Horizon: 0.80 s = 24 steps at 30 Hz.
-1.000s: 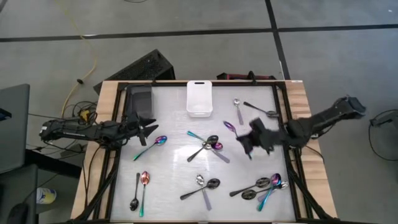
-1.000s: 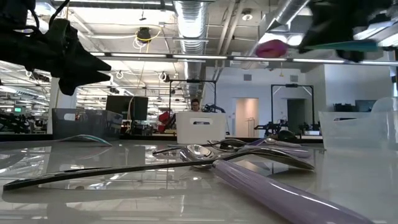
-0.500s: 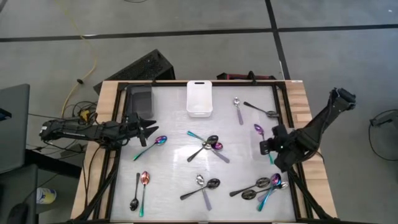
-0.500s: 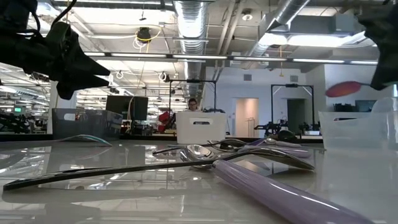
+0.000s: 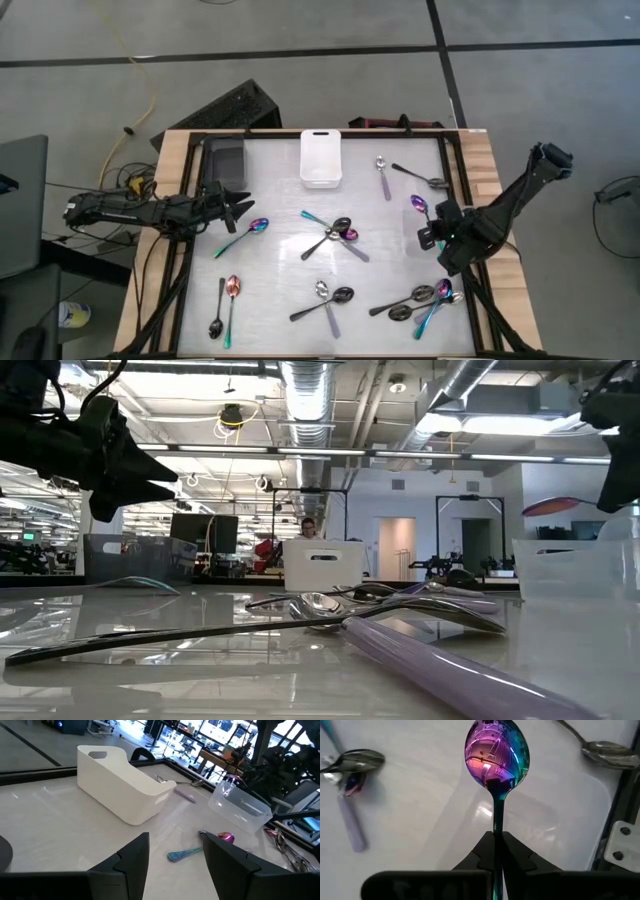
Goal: Sort silverware by color (type)
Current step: Put the blue spoon into the transparent bin
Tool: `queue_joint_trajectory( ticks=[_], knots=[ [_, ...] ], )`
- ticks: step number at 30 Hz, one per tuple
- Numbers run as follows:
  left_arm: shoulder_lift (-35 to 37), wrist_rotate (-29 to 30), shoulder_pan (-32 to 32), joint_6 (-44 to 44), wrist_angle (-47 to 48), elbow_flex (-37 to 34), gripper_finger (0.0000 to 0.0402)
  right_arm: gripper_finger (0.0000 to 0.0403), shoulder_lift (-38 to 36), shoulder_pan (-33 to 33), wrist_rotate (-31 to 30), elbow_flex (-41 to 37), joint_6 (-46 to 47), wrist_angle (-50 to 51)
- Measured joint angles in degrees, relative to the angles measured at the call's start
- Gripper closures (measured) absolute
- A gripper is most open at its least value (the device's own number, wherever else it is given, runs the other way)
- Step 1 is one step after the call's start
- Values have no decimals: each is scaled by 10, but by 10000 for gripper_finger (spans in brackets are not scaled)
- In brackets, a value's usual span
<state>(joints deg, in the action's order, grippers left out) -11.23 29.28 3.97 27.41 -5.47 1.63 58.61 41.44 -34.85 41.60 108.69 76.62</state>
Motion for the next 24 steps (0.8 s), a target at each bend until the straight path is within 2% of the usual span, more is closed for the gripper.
queue_joint_trajectory(
  ticks=[7,14,24],
  knots=[
    [0,0,0,3,0,0,231,365,19,-31,3,0,-41,-9],
    [0,0,0,3,0,0,231,363,22,-31,28,0,-72,-23],
    [0,-4,0,3,9,0,231,330,22,-31,41,0,-78,-33]
  ],
)
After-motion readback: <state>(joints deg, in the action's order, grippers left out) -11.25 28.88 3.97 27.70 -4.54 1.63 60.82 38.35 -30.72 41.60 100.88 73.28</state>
